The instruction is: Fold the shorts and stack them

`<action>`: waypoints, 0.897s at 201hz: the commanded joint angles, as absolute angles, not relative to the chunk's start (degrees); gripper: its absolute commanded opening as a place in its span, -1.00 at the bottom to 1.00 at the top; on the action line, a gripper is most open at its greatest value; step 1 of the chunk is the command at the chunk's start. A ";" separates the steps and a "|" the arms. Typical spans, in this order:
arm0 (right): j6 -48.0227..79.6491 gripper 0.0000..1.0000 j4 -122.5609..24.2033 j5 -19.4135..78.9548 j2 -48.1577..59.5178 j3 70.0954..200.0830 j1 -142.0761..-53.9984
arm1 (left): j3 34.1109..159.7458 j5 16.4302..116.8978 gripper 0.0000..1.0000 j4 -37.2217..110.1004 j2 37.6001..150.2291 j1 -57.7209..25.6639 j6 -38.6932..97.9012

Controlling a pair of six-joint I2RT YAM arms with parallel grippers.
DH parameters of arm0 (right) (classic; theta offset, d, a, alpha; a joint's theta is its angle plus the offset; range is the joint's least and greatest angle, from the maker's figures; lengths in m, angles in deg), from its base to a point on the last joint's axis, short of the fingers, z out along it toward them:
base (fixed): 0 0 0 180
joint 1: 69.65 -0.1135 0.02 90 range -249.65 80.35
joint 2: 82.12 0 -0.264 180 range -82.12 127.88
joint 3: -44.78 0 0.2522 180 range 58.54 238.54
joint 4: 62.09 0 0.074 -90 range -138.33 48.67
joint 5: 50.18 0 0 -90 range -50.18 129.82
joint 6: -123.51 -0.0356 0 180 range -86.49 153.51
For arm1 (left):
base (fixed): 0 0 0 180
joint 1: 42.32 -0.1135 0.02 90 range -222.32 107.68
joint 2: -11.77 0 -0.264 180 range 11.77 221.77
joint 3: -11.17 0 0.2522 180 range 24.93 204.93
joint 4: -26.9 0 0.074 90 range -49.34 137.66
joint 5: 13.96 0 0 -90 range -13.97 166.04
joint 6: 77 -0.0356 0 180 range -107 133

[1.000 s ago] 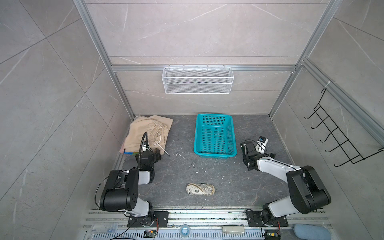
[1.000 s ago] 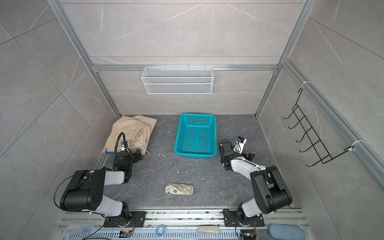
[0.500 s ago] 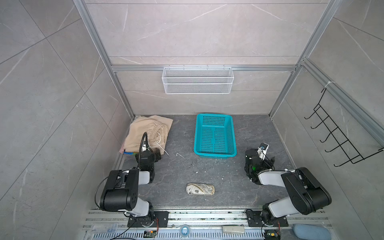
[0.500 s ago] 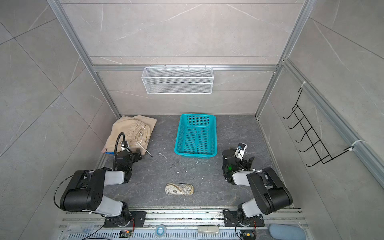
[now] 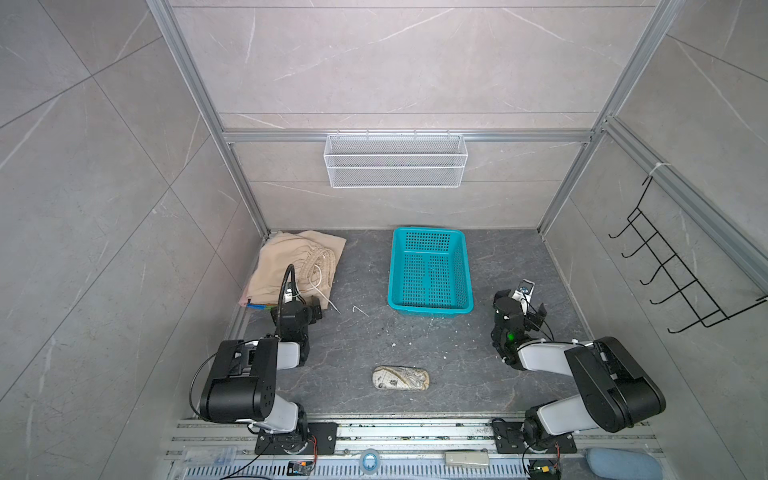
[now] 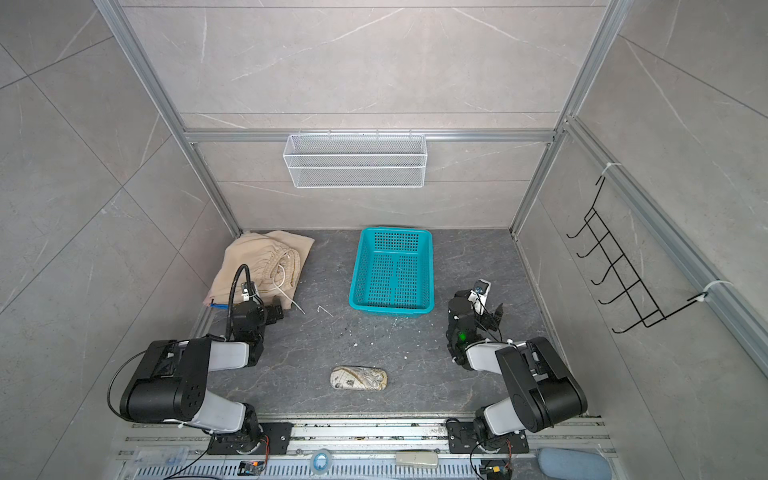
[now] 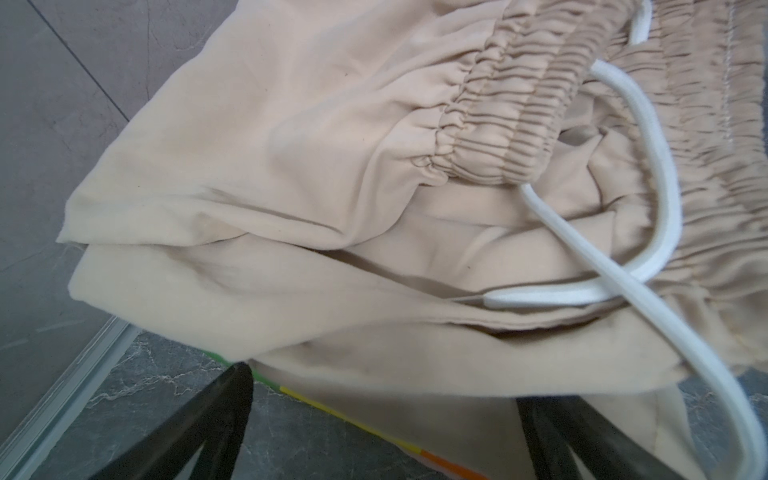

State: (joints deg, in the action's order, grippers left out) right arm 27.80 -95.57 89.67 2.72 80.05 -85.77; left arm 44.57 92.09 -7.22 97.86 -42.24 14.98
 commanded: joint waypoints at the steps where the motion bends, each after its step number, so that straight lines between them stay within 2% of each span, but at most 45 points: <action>1: 32.70 0.99 -95.86 78.02 4.48 82.35 -84.94 | 44.53 91.59 1.00 -10.34 97.90 -42.17 14.49; 9: 30.43 0.99 -93.98 72.13 3.51 82.10 -81.98 | 44.58 91.59 1.00 -10.31 97.90 -42.20 14.50; 19: 27.73 0.98 -92.78 54.84 2.41 80.61 -74.65 | 44.61 91.51 0.99 -10.28 97.90 -42.23 14.49; 23: 28.04 0.99 -98.24 52.26 3.27 78.00 -72.86 | 44.62 91.51 0.99 -10.26 97.90 -42.23 14.50; 30: 28.48 0.99 -110.57 53.11 6.74 75.24 -72.65 | 44.60 91.44 0.99 -10.20 97.90 -42.23 14.49; 42: 27.28 0.99 -98.40 53.78 3.18 77.93 -72.90 | 44.63 91.33 0.99 -10.01 97.90 -42.31 14.53; 53: 28.47 0.99 -106.20 54.49 5.76 76.53 -73.22 | 44.70 91.24 0.99 -10.05 97.82 -42.30 14.58; 65: 27.91 0.99 -100.54 54.54 3.90 77.50 -73.35 | 44.66 91.29 0.99 -10.05 97.85 -42.32 14.58; 76: 28.71 0.99 -104.01 55.56 5.09 77.06 -73.92 | 44.68 91.31 0.99 -10.00 97.88 -42.31 14.59; 87: 29.31 0.99 -101.40 57.83 4.36 77.54 -75.49 | 44.63 91.26 1.00 -10.05 97.88 -42.32 14.60; 180: 29.30 0.99 -102.37 58.00 4.80 77.46 -75.59 | 44.62 91.29 0.99 -10.12 97.90 -42.32 14.58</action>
State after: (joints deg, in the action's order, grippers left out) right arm 28.69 -101.15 58.19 4.53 77.28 -75.44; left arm 44.57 91.98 -7.37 97.86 -42.24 15.00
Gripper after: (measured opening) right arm 0.995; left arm 0.997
